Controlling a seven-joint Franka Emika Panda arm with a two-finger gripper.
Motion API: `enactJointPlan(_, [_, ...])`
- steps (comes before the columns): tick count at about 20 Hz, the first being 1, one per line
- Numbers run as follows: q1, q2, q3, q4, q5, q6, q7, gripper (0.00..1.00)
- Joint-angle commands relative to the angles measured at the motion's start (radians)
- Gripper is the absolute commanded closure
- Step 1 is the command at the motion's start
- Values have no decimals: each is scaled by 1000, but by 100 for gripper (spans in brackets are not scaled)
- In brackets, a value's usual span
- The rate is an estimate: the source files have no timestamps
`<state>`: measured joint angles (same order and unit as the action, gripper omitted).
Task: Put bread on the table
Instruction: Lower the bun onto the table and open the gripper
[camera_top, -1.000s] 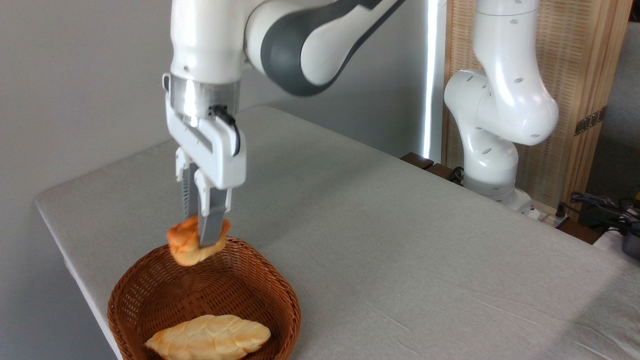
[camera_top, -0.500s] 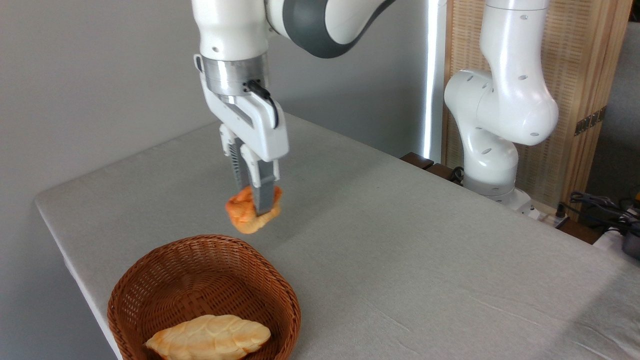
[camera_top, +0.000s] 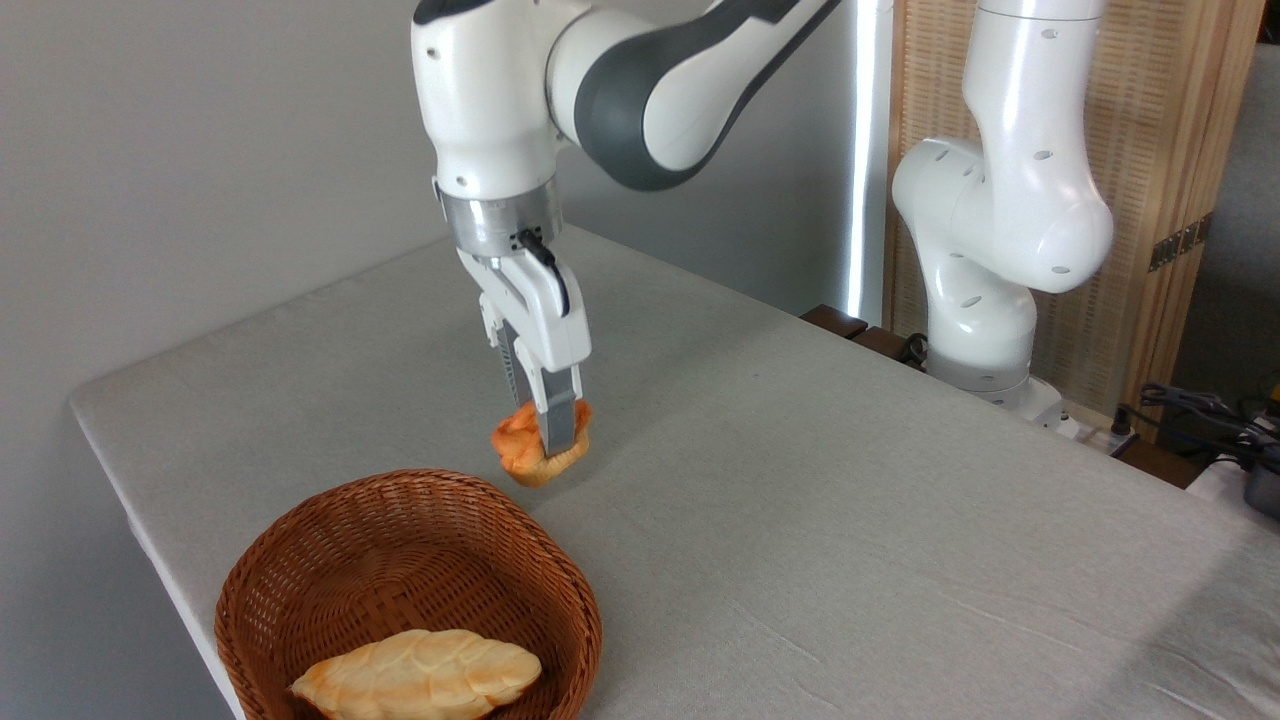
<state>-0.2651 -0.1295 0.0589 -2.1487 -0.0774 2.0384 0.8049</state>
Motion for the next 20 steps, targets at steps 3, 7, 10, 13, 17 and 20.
enactJointPlan(3, [-19, 31, 2, -7, -4, 49, 19, 3])
enactJointPlan(7, [-20, 33, 2, -8, 1, 42, 19, 0])
enactJointPlan(10, [-22, 34, 2, -8, 2, 43, 20, 0])
enactJointPlan(13, [-20, 33, 2, -3, 1, 43, 20, 0])
enactJointPlan(17, [-14, 28, 15, 62, 1, 51, 19, 0])
enactJointPlan(20, [1, 28, 39, 133, 1, 45, 5, 0])
